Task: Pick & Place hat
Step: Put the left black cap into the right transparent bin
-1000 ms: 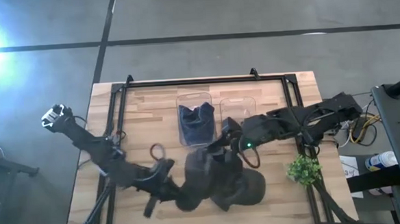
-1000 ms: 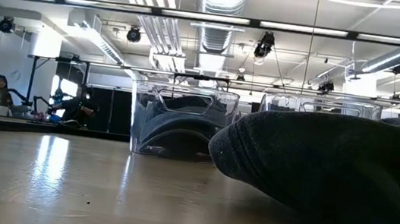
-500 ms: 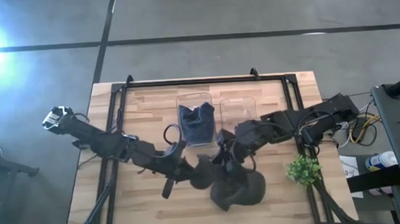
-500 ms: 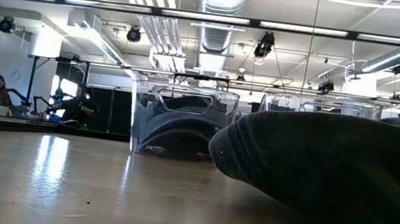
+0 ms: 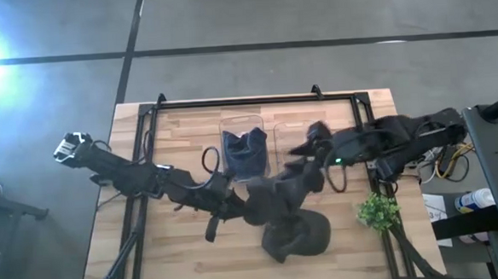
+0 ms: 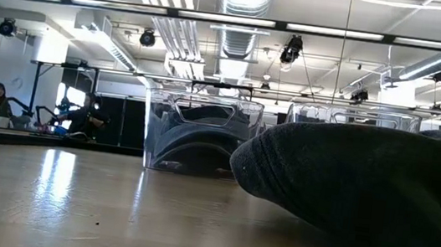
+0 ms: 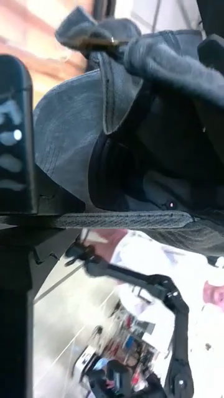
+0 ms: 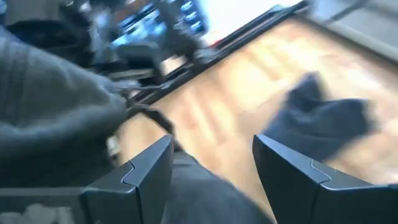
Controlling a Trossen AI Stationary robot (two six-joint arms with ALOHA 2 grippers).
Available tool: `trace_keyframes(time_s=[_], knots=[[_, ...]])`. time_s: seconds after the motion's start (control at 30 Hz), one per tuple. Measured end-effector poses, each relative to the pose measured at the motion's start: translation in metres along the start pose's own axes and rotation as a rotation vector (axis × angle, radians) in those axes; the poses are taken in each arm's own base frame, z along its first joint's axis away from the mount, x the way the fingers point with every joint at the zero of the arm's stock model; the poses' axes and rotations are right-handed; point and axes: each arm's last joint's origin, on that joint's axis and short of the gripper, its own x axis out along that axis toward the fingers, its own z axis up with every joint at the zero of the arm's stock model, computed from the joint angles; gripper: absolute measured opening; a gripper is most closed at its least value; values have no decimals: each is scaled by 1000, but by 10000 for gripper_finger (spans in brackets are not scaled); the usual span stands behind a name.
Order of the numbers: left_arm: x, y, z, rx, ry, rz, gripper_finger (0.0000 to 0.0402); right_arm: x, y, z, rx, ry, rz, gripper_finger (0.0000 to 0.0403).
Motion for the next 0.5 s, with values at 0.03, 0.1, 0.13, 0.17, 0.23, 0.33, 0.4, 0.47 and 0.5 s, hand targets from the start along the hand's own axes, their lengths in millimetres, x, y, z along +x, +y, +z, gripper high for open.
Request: trace_keyframes(time_s=[0.03,0.1,0.13,0.17,0.23,0.33,0.4,0.47,0.5], knots=[[2,4,1,3,-10,7,5,-8,-4,0,18,-31,-54,217],[9,13,0,0,-25,13,5,-28,-15,-1,65,-103,-166,217],[14,18,1,-4,-44,8,5,-36,-21,-3,93,-122,-217,217],[18,24,1,-10,-64,2,5,-43,-26,-5,125,-128,-255,217],[29,38,1,-32,-104,19,5,-51,-35,-9,181,-115,-309,217],[45,65,-4,-110,-162,62,5,-57,-40,-15,215,-94,-348,217],[55,83,-8,-193,-209,72,5,-58,-41,-16,228,-95,-360,217],[65,101,-13,-272,-249,62,5,-58,-41,-16,230,-97,-359,217],[68,110,-15,-310,-266,59,5,-58,-41,-16,231,-97,-360,217]])
